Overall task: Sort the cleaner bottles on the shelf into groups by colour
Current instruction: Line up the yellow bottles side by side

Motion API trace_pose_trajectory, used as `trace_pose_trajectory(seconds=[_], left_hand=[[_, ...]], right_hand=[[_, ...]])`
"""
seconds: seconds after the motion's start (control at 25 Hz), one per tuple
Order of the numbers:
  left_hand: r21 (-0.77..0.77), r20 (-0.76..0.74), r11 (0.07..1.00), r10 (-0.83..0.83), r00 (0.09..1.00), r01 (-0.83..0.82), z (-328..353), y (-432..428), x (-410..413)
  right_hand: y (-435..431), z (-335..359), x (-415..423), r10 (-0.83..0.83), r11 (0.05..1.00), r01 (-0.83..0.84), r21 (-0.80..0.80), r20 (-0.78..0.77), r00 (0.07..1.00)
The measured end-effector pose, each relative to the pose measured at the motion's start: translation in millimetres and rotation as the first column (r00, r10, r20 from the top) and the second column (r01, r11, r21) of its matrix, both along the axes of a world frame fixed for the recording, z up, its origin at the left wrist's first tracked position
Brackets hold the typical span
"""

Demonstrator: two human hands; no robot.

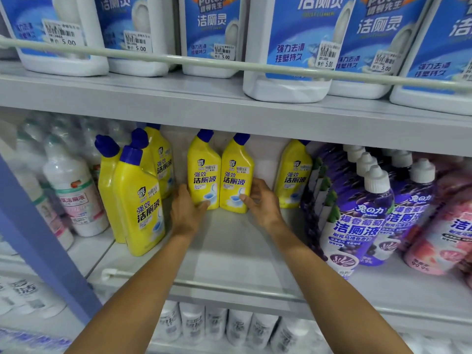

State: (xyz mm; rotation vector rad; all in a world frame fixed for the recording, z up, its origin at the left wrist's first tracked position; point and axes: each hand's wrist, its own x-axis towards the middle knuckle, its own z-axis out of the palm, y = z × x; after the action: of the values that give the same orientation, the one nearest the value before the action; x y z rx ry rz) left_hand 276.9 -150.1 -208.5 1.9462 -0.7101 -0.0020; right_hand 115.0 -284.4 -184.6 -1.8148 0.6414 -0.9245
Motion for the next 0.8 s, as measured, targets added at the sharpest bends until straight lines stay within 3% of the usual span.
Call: trace_pose_trajectory(seconds=[0.16, 0.32, 0.48, 0.8], left_hand=[[-0.052, 0.016, 0.998, -0.033, 0.999, 0.034, -7.1, -5.1, 8.5], [-0.193, -0.143, 0.975, -0.136, 0.98, 0.108, -7.8, -9.2, 13.1], [-0.26, -0.209, 0.959, -0.171, 0.963, 0.114, -11.1, -12.9, 22.4], [-0.328, -0.228, 0.932, -0.24, 0.944, 0.158, -0.2, -9.1, 18.5]], right_hand=[[-5.2, -14.0, 6.6, 0.0, 0.999, 0.002, -0.036, 0.056, 0.998], [-10.3, -25.8, 13.5, -0.031, 0.999, 0.032, -0.017, 0.052, 0.998], [-14.1, -28.3, 17.5, -0.049, 0.999, 0.049, 0.0, 0.052, 0.997], [-15.0, -31.1, 14.3, -0.03, 1.0, 0.031, -0.003, 0.051, 0.998]])
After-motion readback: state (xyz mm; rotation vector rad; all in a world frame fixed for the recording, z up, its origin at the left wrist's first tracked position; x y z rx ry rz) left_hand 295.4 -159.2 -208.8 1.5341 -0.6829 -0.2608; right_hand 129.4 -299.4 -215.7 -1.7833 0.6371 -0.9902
